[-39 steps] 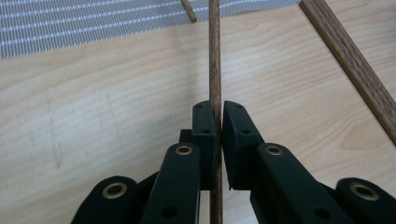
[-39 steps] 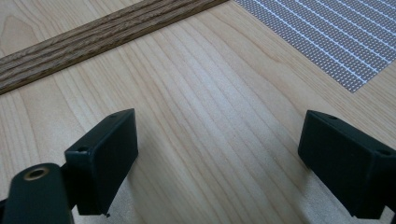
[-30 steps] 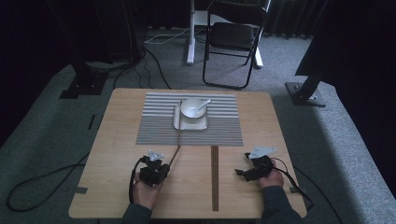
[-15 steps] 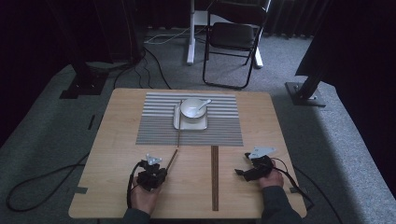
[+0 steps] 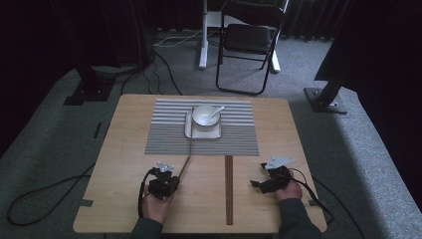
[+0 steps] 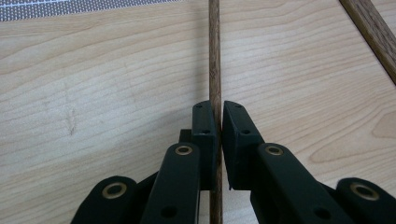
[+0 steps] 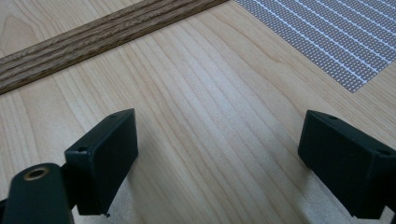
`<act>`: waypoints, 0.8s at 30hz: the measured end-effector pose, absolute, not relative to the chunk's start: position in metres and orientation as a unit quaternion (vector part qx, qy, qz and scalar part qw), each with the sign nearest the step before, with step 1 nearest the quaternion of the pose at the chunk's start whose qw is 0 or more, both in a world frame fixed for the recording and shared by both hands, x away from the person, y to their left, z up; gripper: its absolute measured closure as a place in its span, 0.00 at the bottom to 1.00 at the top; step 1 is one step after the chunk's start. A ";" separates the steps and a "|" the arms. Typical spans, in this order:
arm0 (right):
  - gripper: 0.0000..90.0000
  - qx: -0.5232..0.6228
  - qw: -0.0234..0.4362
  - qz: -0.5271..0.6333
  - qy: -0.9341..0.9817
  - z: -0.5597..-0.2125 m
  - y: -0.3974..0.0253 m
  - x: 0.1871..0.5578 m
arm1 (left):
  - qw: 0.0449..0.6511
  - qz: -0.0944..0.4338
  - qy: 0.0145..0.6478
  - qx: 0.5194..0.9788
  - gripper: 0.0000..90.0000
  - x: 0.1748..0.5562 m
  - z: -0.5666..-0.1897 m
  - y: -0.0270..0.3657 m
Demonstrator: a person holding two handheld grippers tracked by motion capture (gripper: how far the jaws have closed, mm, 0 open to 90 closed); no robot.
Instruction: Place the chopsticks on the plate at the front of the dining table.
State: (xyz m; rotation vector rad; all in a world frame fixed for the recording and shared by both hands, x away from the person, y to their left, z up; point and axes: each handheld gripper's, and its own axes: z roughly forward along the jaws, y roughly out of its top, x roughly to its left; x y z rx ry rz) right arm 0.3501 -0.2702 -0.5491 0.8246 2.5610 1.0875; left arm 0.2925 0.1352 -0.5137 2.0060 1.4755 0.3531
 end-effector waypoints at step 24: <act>0.13 0.282 0.120 0.372 0.876 -0.549 -0.270 0.350 | 0.300 0.125 0.556 0.765 0.93 0.304 -0.520 0.131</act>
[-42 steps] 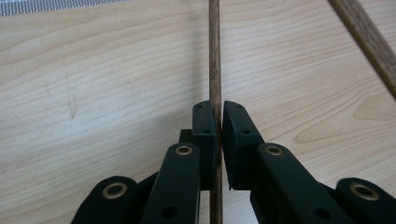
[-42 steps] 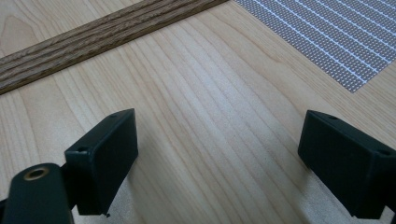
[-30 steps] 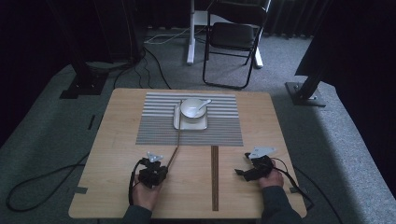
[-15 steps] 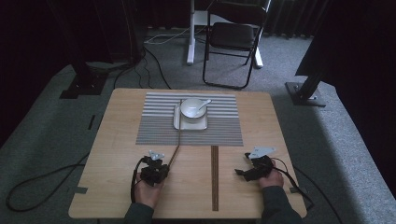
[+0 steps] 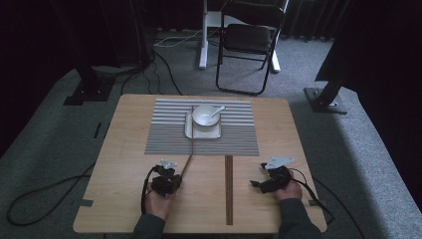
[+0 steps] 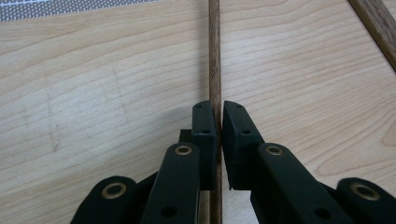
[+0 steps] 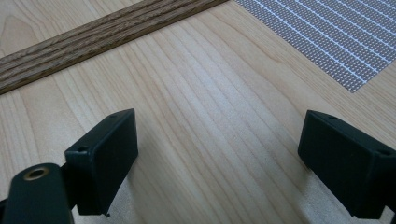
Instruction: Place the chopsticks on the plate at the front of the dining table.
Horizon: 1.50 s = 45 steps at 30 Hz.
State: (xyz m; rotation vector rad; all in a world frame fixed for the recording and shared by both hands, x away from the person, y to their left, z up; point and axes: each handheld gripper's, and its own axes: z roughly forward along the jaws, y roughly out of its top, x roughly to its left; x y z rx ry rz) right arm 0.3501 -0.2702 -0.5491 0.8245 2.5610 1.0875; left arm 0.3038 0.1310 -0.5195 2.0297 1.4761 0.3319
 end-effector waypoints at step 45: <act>0.13 0.282 0.119 0.372 0.876 -0.549 -0.270 0.350 | 0.332 0.130 0.582 0.731 0.93 0.337 -0.506 0.141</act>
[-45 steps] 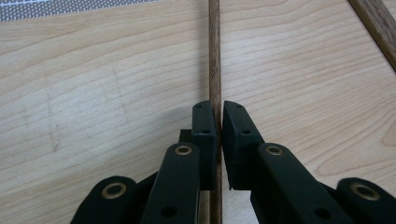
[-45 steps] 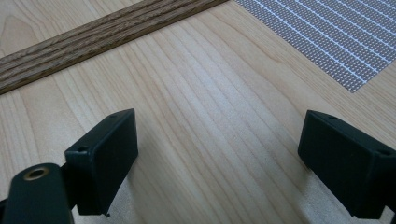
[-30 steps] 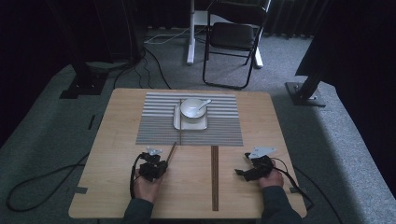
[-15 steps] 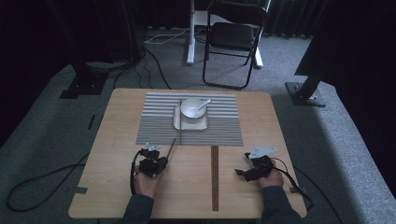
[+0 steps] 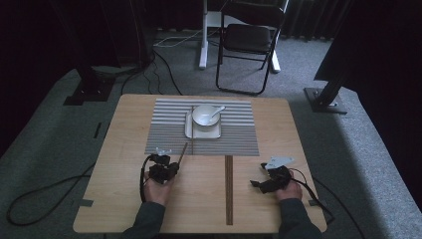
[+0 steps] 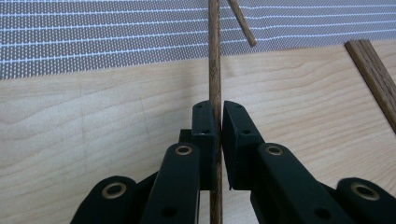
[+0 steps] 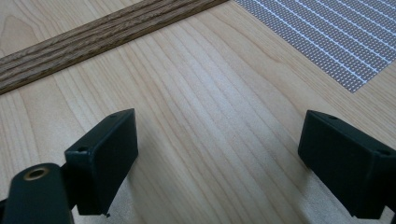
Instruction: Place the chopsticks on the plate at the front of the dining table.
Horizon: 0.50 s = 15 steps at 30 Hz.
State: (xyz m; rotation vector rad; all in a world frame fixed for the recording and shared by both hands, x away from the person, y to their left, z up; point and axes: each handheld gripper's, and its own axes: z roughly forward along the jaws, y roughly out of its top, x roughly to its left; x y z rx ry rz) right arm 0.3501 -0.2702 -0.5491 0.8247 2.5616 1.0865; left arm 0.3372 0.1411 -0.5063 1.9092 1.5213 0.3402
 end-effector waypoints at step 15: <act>0.13 0.282 0.120 0.372 0.876 -0.549 -0.270 0.350 | 0.339 0.136 0.578 0.730 0.93 0.350 -0.496 0.138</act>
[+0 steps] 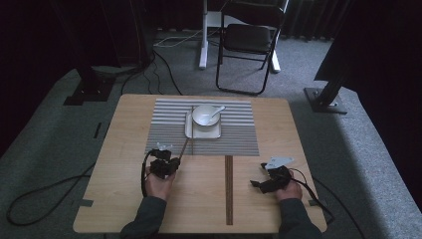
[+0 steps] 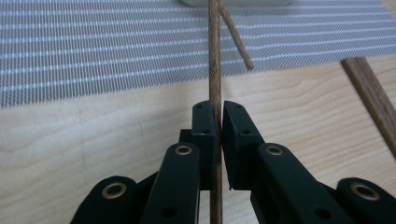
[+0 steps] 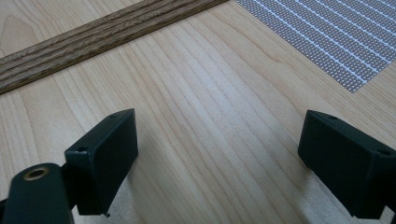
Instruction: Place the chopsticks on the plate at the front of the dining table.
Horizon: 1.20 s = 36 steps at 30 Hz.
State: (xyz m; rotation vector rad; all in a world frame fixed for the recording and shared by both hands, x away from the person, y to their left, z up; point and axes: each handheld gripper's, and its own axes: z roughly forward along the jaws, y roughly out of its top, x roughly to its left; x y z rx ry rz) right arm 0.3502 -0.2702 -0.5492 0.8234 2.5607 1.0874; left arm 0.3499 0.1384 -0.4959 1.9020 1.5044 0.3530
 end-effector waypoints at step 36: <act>0.13 0.282 0.120 0.372 0.876 -0.549 -0.270 0.350 | 0.348 0.137 0.590 0.716 0.93 0.377 -0.484 0.141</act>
